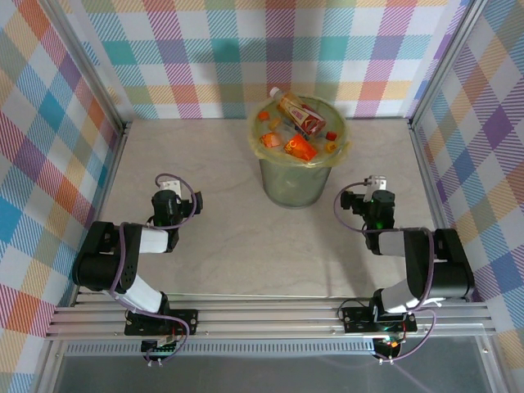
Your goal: Put the plastic bottles in the bin
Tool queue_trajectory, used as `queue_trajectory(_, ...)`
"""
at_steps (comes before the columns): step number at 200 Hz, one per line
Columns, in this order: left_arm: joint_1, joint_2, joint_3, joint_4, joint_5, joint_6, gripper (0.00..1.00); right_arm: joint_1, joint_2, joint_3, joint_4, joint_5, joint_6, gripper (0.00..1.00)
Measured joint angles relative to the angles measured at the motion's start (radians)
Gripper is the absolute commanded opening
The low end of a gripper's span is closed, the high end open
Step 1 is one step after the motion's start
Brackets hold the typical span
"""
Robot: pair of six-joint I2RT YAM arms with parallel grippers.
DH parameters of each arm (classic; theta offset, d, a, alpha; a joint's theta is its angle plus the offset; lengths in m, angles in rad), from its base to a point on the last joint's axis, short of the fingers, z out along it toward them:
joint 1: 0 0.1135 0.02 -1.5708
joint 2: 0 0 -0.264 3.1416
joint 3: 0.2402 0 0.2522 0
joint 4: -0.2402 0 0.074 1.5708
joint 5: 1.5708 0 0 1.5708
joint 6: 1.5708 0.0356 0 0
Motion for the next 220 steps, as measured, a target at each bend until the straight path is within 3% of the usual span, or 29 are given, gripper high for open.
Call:
queue_trajectory(64,0.000,0.000,0.000,0.000,0.000,0.000,1.00,-0.018,0.027,0.020,0.013,-0.038,0.000,1.00)
queue_trajectory(128,0.000,0.000,0.000,0.001,0.000,0.000,1.00,-0.055,0.027,0.041,-0.003,-0.197,-0.015,1.00)
queue_trajectory(220,0.000,0.000,0.000,0.001,0.000,0.000,1.00,-0.055,0.027,0.041,-0.005,-0.224,-0.019,1.00)
